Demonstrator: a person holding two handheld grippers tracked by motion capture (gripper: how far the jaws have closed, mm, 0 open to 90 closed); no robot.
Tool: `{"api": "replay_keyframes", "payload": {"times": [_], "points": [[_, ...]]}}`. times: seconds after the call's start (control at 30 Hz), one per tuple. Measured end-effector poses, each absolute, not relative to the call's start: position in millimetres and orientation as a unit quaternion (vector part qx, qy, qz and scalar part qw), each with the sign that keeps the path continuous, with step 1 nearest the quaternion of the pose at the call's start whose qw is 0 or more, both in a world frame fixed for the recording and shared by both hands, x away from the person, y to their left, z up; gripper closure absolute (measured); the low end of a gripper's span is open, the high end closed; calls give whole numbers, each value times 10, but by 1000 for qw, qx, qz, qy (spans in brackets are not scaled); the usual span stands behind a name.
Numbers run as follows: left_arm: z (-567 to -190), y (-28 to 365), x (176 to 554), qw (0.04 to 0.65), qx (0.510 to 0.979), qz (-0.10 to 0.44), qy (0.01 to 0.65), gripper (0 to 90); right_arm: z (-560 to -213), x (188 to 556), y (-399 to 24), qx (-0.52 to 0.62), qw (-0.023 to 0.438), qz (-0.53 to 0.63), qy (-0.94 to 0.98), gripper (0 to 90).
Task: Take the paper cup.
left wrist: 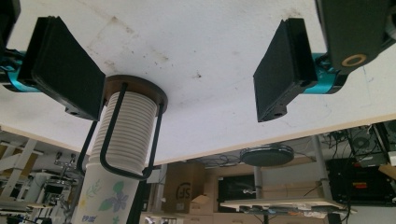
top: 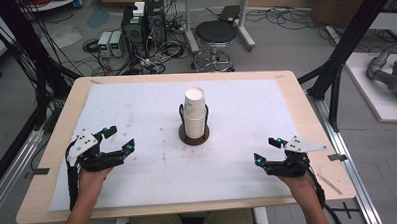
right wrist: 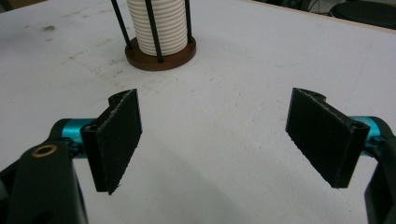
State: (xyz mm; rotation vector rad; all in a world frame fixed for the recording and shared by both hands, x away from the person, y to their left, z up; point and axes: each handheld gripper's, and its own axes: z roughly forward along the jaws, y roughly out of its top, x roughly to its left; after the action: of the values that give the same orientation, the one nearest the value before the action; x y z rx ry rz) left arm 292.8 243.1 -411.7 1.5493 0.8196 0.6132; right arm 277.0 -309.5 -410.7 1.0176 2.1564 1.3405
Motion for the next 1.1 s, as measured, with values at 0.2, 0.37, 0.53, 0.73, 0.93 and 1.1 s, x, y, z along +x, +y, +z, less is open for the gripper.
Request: {"api": "replay_keyframes", "payload": {"times": [0.2,0.37,0.53,0.73,0.93,1.1], "points": [[-4121,2414,2948,600,669,260,354,169,-4112,2756,-3108,364,202,479,773,188],[-4123,2395,2969,603,669,253,353,169,-4117,2760,-3132,370,201,482,768,188],[-4123,2373,3015,607,671,242,350,169,-4129,2754,-3159,373,201,480,768,188],[-4068,2321,3026,609,677,233,341,169,-4116,2748,-3126,375,198,478,769,189],[-3978,2260,3047,615,681,221,330,169,-4070,2723,-3085,368,202,478,772,189],[-3850,2186,3121,626,680,210,318,169,-4073,2739,-3064,368,195,478,773,188]]}}
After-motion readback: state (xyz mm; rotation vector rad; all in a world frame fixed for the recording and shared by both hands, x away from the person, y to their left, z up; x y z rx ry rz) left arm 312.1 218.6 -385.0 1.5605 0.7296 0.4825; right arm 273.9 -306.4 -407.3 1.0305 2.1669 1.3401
